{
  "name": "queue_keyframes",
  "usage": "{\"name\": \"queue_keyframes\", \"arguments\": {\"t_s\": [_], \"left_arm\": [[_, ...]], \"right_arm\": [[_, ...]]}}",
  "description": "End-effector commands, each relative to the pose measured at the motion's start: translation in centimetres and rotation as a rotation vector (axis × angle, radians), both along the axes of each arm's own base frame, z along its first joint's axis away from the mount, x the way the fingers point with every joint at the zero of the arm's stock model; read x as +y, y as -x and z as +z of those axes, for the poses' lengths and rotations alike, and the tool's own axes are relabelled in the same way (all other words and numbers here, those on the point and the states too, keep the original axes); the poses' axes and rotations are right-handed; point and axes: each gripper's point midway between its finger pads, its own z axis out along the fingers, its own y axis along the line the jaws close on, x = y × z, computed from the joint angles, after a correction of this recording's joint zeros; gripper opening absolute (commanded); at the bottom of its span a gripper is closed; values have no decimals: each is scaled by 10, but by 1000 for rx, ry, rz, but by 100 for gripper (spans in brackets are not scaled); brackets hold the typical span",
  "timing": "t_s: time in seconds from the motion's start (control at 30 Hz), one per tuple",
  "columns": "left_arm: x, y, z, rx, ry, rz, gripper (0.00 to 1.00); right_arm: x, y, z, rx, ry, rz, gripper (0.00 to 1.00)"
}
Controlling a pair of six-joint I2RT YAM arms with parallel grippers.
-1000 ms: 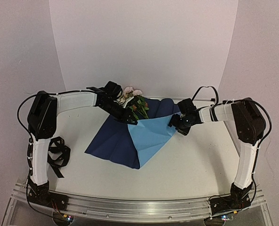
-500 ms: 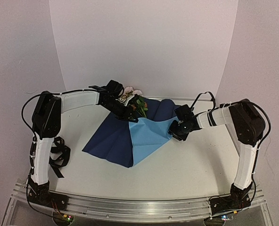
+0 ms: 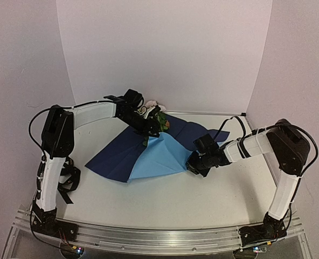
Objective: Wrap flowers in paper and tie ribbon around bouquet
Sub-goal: Adjust the right corner of the flattened wrapping paper at the center of the board, then pass from the left arm to the right
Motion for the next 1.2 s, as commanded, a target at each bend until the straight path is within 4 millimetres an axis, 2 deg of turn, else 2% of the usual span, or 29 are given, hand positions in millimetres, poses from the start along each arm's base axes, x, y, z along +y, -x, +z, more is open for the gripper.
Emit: {"name": "queue_keyframes", "arguments": {"t_s": [0.0,0.07,0.13,0.23,0.37,0.47,0.5,0.63,0.7,0.8,0.9,1.17], "left_arm": [[-4,0,3,6,33,-32,0],[-6,2,0,20,44,-52,0],[-7,5,-5,37,48,-70,0],[-8,11,-9,55,61,-102,0],[-8,20,-6,60,86,-145,0],[-9,26,0,62,108,-178,0],[-9,29,3,53,120,-197,0],[-11,36,15,46,153,-235,0],[-11,39,16,53,159,-251,0],[-15,40,21,45,170,-269,0],[-20,41,26,35,184,-281,0],[-30,52,33,32,219,-327,0]], "right_arm": [[5,37,-3,24,-38,3,4],[1,40,1,-7,-12,19,13],[-4,40,16,-67,3,42,24],[-8,35,51,-170,28,94,43],[-4,24,109,-326,58,189,59],[16,13,157,-466,71,329,69],[20,10,166,-493,83,361,71],[46,-9,222,-682,116,520,83],[56,-19,242,-743,112,586,88],[71,-35,251,-770,92,691,90],[86,-43,242,-740,37,797,87],[107,-36,222,-668,-102,960,86]]}}
